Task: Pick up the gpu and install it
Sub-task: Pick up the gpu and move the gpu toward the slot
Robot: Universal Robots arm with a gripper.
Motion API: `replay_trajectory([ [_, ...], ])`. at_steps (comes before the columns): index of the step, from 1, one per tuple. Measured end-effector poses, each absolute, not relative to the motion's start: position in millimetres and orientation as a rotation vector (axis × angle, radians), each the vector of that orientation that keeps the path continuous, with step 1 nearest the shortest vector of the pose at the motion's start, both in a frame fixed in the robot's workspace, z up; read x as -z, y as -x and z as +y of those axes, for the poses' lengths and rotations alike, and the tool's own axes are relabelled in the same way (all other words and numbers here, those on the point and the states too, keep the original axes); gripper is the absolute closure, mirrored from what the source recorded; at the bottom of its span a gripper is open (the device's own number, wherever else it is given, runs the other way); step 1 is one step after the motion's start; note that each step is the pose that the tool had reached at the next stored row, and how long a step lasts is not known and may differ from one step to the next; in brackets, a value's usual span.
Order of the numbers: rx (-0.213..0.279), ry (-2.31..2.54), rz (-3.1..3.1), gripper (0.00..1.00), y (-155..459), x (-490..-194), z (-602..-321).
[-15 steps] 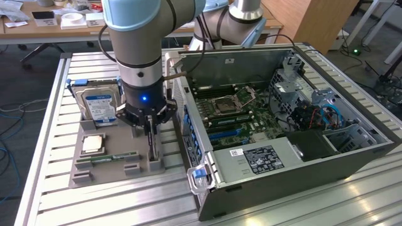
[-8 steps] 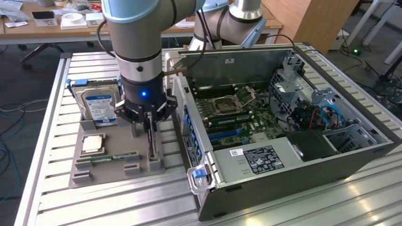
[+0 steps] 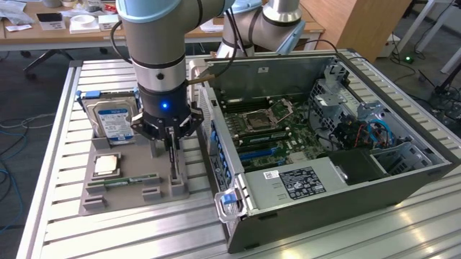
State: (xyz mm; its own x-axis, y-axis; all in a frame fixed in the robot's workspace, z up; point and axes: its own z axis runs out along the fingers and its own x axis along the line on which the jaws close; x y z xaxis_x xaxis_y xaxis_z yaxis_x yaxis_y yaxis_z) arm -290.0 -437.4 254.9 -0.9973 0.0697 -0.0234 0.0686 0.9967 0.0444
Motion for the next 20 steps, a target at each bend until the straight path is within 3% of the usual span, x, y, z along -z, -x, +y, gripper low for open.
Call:
replay_trajectory([
  [20, -0.068, -0.108, 3.114, 0.74, 290, -270, -437],
])
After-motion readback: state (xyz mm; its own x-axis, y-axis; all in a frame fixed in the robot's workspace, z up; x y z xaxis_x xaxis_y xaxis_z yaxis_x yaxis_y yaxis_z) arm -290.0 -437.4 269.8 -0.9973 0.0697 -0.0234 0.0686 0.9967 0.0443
